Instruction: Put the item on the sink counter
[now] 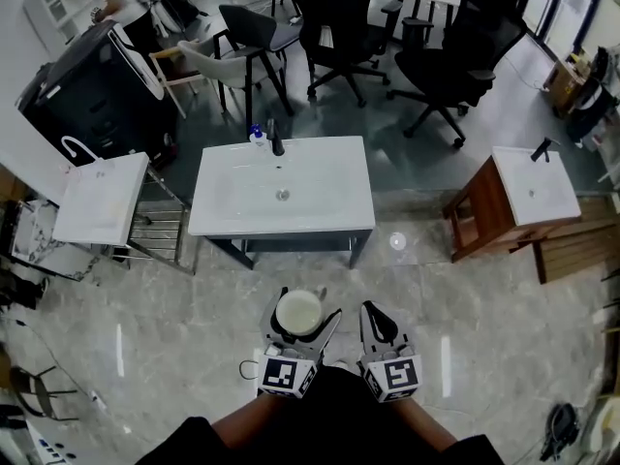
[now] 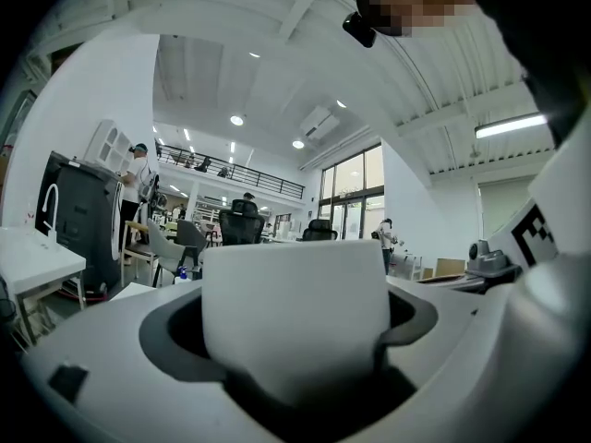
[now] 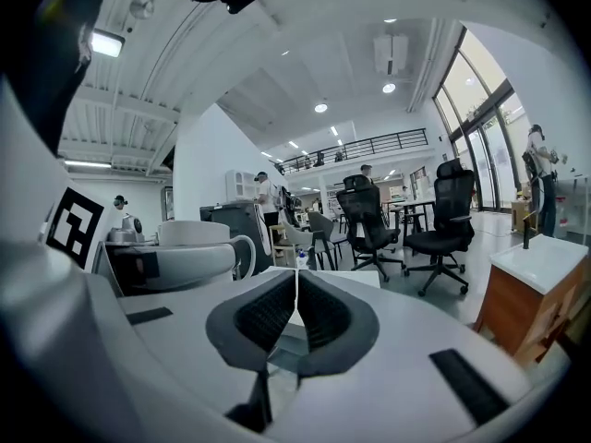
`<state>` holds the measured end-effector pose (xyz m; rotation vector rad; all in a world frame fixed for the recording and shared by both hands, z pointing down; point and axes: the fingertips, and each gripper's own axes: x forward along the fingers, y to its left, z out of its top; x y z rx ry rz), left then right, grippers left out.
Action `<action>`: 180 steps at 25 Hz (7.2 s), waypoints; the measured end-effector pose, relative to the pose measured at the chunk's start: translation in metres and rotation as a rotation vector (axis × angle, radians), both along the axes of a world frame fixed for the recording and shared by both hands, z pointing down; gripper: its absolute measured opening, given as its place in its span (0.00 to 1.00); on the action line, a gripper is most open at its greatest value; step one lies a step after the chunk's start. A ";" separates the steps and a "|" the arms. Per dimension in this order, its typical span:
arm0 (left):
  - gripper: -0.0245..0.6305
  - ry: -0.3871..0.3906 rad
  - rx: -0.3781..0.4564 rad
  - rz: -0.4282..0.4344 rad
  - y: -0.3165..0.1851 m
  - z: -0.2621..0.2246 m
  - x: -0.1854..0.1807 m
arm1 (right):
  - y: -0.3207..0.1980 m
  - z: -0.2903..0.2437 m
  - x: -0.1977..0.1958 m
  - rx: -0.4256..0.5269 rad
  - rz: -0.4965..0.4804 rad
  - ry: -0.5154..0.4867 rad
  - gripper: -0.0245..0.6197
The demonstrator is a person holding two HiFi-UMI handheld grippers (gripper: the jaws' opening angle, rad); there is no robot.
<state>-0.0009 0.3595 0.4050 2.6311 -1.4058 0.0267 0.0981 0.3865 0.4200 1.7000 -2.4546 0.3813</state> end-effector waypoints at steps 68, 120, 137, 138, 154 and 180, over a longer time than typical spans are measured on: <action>0.76 -0.134 0.003 0.004 -0.578 0.110 0.047 | -0.592 0.078 0.041 -0.091 -0.024 0.005 0.09; 0.76 -0.333 -0.139 0.029 -0.685 0.316 0.070 | -0.646 0.194 0.078 -0.284 -0.017 0.024 0.09; 0.76 -0.331 -0.171 -0.002 -0.673 0.332 0.056 | -0.625 0.201 0.084 -0.297 -0.021 0.040 0.09; 0.76 -0.338 -0.165 0.001 -0.672 0.335 0.057 | -0.624 0.202 0.086 -0.299 -0.020 0.044 0.09; 0.76 -0.369 -0.216 0.005 -0.671 0.338 0.059 | -0.615 0.206 0.106 -0.306 0.029 0.048 0.09; 0.76 -0.235 -0.278 -0.006 -0.579 0.294 0.026 | -0.554 0.157 0.051 -0.208 -0.051 0.023 0.09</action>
